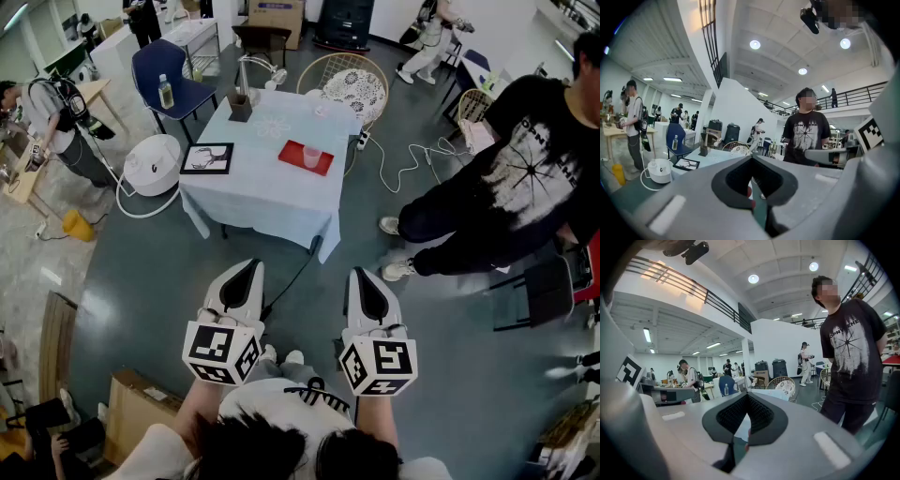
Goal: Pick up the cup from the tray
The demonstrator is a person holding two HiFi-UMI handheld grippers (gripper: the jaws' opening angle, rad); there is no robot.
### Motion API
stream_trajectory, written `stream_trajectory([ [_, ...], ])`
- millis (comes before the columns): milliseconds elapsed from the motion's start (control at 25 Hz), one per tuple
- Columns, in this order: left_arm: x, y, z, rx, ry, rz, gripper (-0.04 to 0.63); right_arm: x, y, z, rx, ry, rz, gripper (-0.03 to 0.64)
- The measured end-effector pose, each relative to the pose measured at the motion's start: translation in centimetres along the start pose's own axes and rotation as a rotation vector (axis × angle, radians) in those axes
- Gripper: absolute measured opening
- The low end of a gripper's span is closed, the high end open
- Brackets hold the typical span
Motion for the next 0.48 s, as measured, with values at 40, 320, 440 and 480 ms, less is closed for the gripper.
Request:
stream_trajectory([
  [40, -0.1, 0.2, 0.0, 0.002, -0.002, 0.006, 0.0, 0.0, -0.1, -0.1, 0.003, -0.003, -0.003, 0.023],
  [320, 0.1, 1.1, 0.2, -0.023, 0.001, 0.03, 0.0, -0.1, -0.2, -0.2, 0.007, -0.011, -0.014, 0.023],
  [440, 0.1, 1.2, 0.2, -0.033, -0.003, 0.019, 0.0, -0.1, -0.4, -0.1, 0.007, -0.012, -0.013, 0.023],
  [480, 0.0, 1.3, 0.2, -0.037, -0.005, 0.018, 0.0, 0.0, -0.5, -0.1, 0.008, -0.012, -0.014, 0.023],
])
Point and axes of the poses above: the fingertips, and each gripper's own axes: z forward along the fingers, y to its right, x out of its top, the point moved 6 cm from there along -z, backward along the fingers, and after that the axes turned 12 degrees about z, right-handed, at the moved point
